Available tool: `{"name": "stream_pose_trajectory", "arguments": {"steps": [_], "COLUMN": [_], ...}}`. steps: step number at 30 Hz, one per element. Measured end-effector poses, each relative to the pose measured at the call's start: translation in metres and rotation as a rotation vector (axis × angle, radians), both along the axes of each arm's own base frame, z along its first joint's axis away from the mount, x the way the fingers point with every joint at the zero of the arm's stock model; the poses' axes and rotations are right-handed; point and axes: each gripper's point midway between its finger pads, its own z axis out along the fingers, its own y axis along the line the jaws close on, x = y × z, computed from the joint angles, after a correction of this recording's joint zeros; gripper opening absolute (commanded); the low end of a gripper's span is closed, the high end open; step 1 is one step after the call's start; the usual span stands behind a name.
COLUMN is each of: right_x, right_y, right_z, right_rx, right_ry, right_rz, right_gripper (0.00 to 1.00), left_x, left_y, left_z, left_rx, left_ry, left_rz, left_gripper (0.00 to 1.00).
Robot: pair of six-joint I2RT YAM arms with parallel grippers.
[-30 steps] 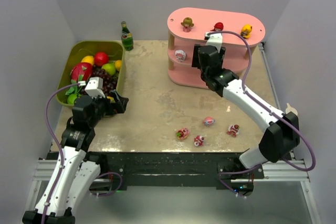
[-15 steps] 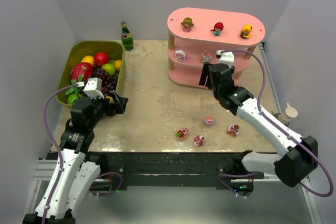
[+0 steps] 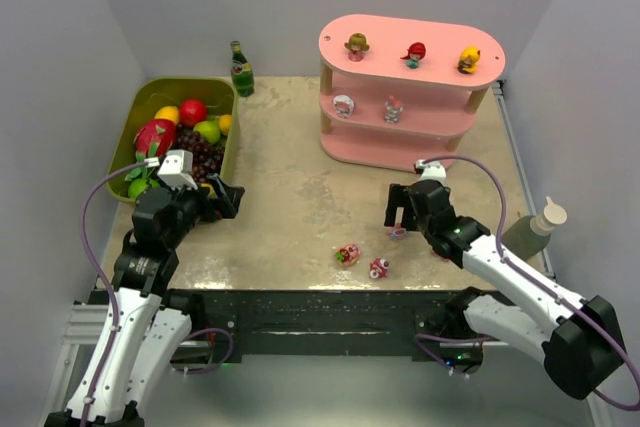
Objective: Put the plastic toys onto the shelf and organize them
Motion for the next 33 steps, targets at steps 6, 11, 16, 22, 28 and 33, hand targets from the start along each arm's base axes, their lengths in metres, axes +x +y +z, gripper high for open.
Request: {"name": "stream_pose_trajectory", "arguments": {"steps": [6,11,16,22,28,33], "right_x": [-0.007,-0.012,-0.013,-0.012,-0.013,-0.017], "right_y": [0.022,0.022,0.022,0.024,0.025,0.026], "right_z": [-0.023,-0.056,-0.061,-0.06,-0.062,-0.069], "right_rx": [0.058,0.019,0.022,0.042,0.054,0.046], "right_ry": [0.081,0.194,0.208,0.199,0.207,0.234], "right_rz": [0.093,0.082,0.068,0.064,0.054,0.05], "right_gripper": [0.93,0.9,0.85,0.76,0.75,0.72], "left_x": [0.0,0.0,0.0,0.0,0.0,0.0], "left_y": [-0.001,-0.001,-0.001,-0.001,-0.001,-0.001], "left_z": [0.0,0.0,0.0,0.0,0.0,0.0], "left_rx": [-0.001,-0.001,-0.001,-0.001,-0.001,0.0], "left_ry": [-0.001,-0.001,-0.001,0.001,0.002,0.002], "left_rz": [-0.003,-0.003,-0.003,-0.003,-0.003,-0.003], "left_gripper": [1.0,1.0,1.0,1.0,1.0,1.0]}}
